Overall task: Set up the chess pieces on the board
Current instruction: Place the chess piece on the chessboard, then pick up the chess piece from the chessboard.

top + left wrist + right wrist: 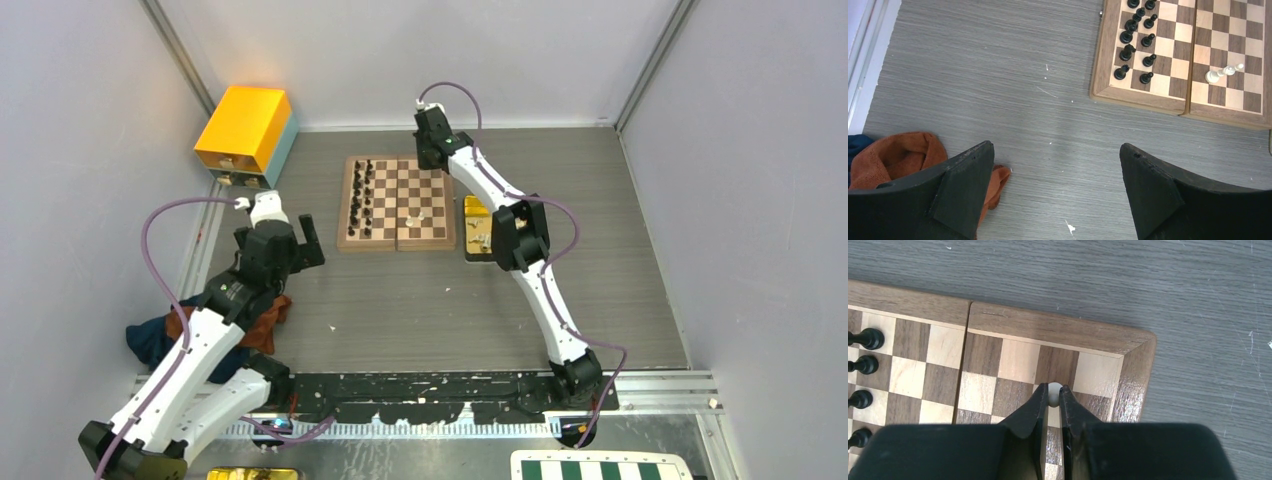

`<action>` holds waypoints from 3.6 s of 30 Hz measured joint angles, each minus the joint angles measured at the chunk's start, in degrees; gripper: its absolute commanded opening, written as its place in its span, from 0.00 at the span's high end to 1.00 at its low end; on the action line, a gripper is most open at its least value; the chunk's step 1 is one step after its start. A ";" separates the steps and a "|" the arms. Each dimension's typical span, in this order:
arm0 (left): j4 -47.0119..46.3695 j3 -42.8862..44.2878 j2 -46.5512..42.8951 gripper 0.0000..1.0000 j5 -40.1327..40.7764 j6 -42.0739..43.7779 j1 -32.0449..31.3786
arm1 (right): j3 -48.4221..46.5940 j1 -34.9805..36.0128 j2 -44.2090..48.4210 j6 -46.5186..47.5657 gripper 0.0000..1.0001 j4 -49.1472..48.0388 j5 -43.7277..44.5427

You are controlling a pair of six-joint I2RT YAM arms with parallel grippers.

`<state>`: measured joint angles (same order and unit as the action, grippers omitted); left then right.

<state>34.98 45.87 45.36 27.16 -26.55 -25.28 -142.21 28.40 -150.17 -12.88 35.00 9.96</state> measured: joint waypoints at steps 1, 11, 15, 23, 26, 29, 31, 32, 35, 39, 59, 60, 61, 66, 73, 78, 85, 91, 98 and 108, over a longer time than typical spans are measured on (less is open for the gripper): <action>0.00 -0.09 -0.22 0.03 0.02 0.00 0.00 | -0.20 0.00 -0.09 0.00 0.98 0.00 0.00; 0.02 -0.42 -0.35 0.03 0.00 0.00 0.00 | -0.94 0.00 -1.03 0.00 0.96 -0.42 0.00; 0.02 -0.85 -0.35 0.03 -0.02 -0.04 0.00 | -1.11 0.00 -1.22 0.00 0.96 -0.72 -0.02; 0.00 -1.49 -0.35 0.03 -0.02 -0.07 0.00 | -2.10 -0.02 -1.97 0.00 0.95 -1.22 -0.02; -0.02 -1.75 -0.33 0.03 -0.02 -0.04 0.00 | -2.62 -0.02 -2.29 0.00 0.95 -1.40 0.00; -0.07 -2.01 -0.22 0.03 -0.02 -0.02 0.00 | -2.89 -0.04 -2.58 0.00 0.95 -1.81 0.00; -0.35 -2.12 -0.02 0.03 -0.02 -0.02 0.00 | -2.89 -0.13 -2.60 0.00 0.95 -1.95 -0.02; -0.48 -2.14 0.07 0.03 -0.04 -0.02 0.00 | -2.91 -0.13 -2.60 0.00 0.93 -1.97 -0.02; -0.87 -2.19 0.33 0.02 -0.13 -0.02 0.00 | -2.89 -0.13 -2.62 0.00 0.78 -1.99 -0.02; -0.96 -2.19 0.50 0.01 -0.20 -0.02 0.00 | -2.89 -0.13 -2.62 -0.07 0.51 -1.97 -0.02; -1.70 -2.03 2.82 0.00 0.31 -0.26 0.00 | 4.46 -0.28 1.14 1.03 0.45 -3.32 -0.15; -1.70 -1.88 3.45 0.00 0.33 -0.44 0.00 | 6.67 -0.28 2.64 1.07 0.45 -3.43 -0.13; -1.77 -1.77 4.07 0.00 0.35 -0.59 0.00 | 8.72 -0.28 4.00 1.18 0.45 -3.39 -0.07; -2.45 -0.83 7.61 0.01 0.26 -2.16 0.20 | 16.90 -0.28 11.06 1.79 0.45 -3.80 0.37; -5.64 0.70 14.10 0.02 -1.38 -5.42 2.86 | 22.77 -1.14 18.60 1.81 0.47 -5.53 0.70; -7.06 1.53 17.99 0.02 -2.93 -7.39 4.98 | 22.88 -2.73 19.02 1.29 0.47 -6.05 0.90; -7.63 1.70 19.10 0.02 -4.04 -8.04 6.34 | 31.08 -4.37 23.41 0.28 0.47 -5.33 0.74; -7.76 1.70 19.19 0.02 -4.87 -8.63 6.54 | 42.10 -1.51 32.57 0.04 0.49 -3.80 -0.02; -7.76 1.53 18.99 0.03 -6.10 -9.07 6.56 | 47.43 3.34 39.28 -0.37 0.52 -3.39 -1.62; -7.74 -0.07 15.93 0.04 -7.26 -9.42 6.56 | 47.87 5.99 38.60 -0.37 0.55 -2.34 -3.93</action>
<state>27.24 45.80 61.30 19.90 -35.97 -18.72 -94.35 34.39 -111.57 -13.26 32.67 6.02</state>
